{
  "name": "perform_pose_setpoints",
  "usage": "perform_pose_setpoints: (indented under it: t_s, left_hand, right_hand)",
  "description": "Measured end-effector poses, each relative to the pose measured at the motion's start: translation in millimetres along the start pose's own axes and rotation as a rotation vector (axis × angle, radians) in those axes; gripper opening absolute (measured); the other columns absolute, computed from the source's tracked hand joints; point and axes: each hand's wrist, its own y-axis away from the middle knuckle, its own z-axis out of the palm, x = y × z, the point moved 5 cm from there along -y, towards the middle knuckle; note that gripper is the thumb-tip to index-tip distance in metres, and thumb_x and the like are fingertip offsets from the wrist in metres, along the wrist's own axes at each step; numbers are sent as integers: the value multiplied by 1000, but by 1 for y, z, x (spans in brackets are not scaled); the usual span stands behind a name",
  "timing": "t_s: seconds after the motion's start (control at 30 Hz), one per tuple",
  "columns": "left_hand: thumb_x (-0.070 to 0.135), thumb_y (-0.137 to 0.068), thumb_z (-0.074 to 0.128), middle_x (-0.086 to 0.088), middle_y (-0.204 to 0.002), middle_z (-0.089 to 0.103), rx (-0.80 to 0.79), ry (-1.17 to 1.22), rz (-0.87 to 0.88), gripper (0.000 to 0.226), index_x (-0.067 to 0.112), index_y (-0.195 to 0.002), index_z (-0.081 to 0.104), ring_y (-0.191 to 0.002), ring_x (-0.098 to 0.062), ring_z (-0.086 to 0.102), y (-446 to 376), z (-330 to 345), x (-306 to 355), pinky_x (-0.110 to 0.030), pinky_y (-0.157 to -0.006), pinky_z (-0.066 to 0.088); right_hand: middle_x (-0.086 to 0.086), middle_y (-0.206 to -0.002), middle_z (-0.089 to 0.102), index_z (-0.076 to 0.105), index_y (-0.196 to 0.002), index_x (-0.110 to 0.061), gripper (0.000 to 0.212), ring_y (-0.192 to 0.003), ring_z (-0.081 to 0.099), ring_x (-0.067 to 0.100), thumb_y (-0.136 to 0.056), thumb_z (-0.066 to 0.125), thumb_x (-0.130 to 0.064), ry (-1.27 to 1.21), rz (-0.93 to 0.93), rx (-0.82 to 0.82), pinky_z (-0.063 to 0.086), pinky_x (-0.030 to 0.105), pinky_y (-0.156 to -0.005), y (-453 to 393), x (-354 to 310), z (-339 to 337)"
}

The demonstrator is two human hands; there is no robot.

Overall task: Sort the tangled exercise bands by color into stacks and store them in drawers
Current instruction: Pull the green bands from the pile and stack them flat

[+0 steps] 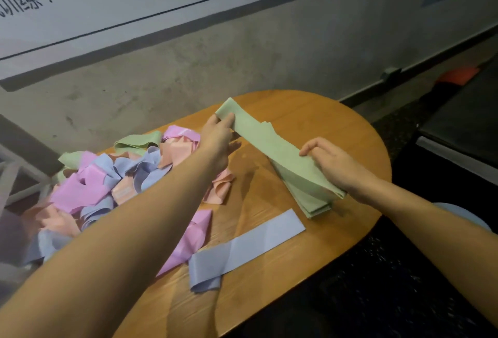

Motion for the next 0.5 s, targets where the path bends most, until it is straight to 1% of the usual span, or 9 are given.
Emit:
perform_pose_setpoints:
  t_s: [0.03,0.1,0.17,0.2,0.27,0.33,0.37,0.43,0.5]
  left_hand:
    - [22,-104,53,2,-92,69,-22,-6,6,15,20,-117,61,-67,-12,63,-1,6,0,-24,-53,49]
    - [18,-103,55,-5,-98,68,-39,5,20,10,18,-112,60,-71,-17,67,-3,17,0,-22,-51,53]
    - [15,-102,58,-12,-104,66,-26,-6,28,6,15,-107,59,-76,-23,69,-7,24,1,-23,-53,56]
    - [14,-101,60,-14,-106,66,-16,-18,34,5,15,-105,57,-78,-25,70,-10,27,2,-24,-55,57]
    - [12,-98,63,-16,-109,65,-4,-48,57,10,16,-102,54,-82,-26,72,-16,33,3,-29,-62,61]
    - [11,-98,63,-17,-114,63,-1,-96,76,11,17,-101,54,-93,-29,72,-21,41,3,-34,-70,63]
    - [11,-97,64,-17,-116,62,-2,-124,81,11,17,-101,54,-98,-30,71,-24,44,1,-36,-72,64]
    - [10,-98,63,-18,-118,61,-7,-153,81,11,14,-105,55,-103,-31,69,-31,51,-4,-36,-74,64]
    - [7,-99,60,-16,-112,60,-16,-198,88,14,11,-112,55,-100,-29,68,-39,57,-10,-36,-75,64]
  right_hand:
    - [2,-98,58,58,-104,-25,18,-80,50,9,-103,40,-23,-17,9,18,35,27,-64,0,5,-4]
    - [-2,-82,54,54,-112,-23,15,-69,48,9,-100,46,-19,-69,45,23,34,29,-61,-1,16,-11]
    - [-4,-74,55,53,-119,-25,23,-66,51,9,-97,52,-17,-117,91,9,39,30,-63,-1,28,-15]
    - [-5,-75,59,54,-120,-25,26,-68,55,10,-95,55,-18,-130,112,1,42,32,-67,-1,33,-16]
    - [-3,-86,69,60,-118,-26,25,-79,65,13,-94,60,-20,-148,142,-1,50,35,-75,-2,41,-19]
    - [0,-97,74,66,-112,-26,19,-89,70,15,-94,63,-22,-168,156,9,54,36,-80,-3,46,-21]
    - [1,-98,74,67,-110,-25,16,-89,70,15,-94,64,-23,-183,163,4,54,36,-79,-4,47,-21]
    - [3,-95,73,65,-110,-23,15,-84,70,14,-95,65,-26,-203,176,-11,54,33,-75,-4,48,-19]
    - [2,-90,69,61,-112,-23,16,-77,67,11,-97,63,-27,-201,174,-19,53,31,-69,-5,49,-16]
